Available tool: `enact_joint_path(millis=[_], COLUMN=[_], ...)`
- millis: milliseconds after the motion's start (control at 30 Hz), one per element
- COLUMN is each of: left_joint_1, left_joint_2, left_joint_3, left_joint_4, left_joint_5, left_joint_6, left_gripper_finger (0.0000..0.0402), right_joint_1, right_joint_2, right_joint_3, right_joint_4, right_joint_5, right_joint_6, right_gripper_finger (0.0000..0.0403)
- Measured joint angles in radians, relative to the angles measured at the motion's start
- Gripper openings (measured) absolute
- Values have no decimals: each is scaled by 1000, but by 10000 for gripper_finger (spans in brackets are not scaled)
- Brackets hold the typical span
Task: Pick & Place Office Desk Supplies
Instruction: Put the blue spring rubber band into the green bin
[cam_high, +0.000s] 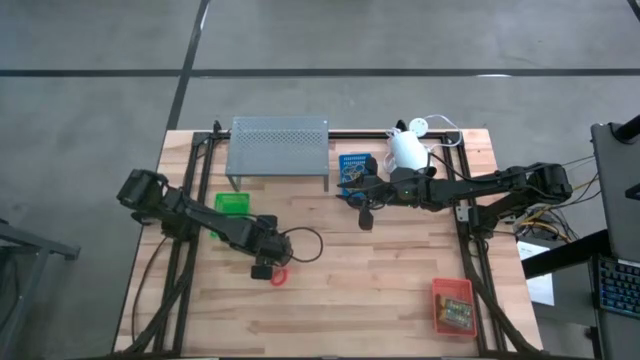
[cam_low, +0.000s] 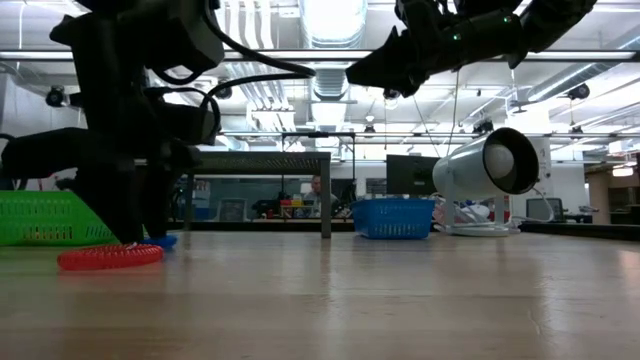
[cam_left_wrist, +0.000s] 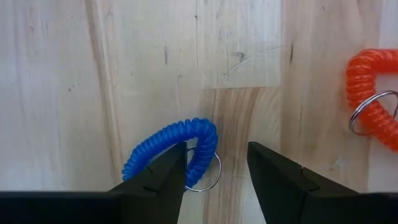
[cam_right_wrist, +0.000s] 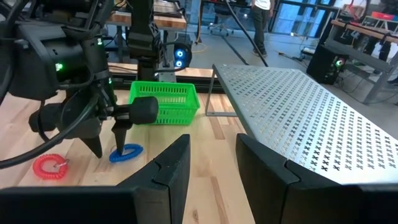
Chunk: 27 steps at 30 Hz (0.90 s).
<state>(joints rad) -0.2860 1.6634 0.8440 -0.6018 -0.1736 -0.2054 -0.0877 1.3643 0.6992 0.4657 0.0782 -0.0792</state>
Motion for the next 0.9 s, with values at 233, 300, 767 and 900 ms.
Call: enact_joint_path(millis=[233,300,767,900], left_joint_1=[12,16,18,18], left_joint_2=[0,0,2,2], left_joint_3=[1,1,1,1], left_joint_4=[3,4,13,13], left_joint_5=[6,9,-5,-6], left_joint_6=[16,16,27,27], left_gripper_finger=[173,168,119,118], right_joint_1=[0,0,0,0], right_joint_2=[0,0,0,0], right_joint_3=[0,0,0,0], right_joint_4=[-6,-6,-6,-6], right_joint_5=[0,0,0,0], right_joint_6=[0,0,0,0], right_gripper_finger=[127,127,127,127])
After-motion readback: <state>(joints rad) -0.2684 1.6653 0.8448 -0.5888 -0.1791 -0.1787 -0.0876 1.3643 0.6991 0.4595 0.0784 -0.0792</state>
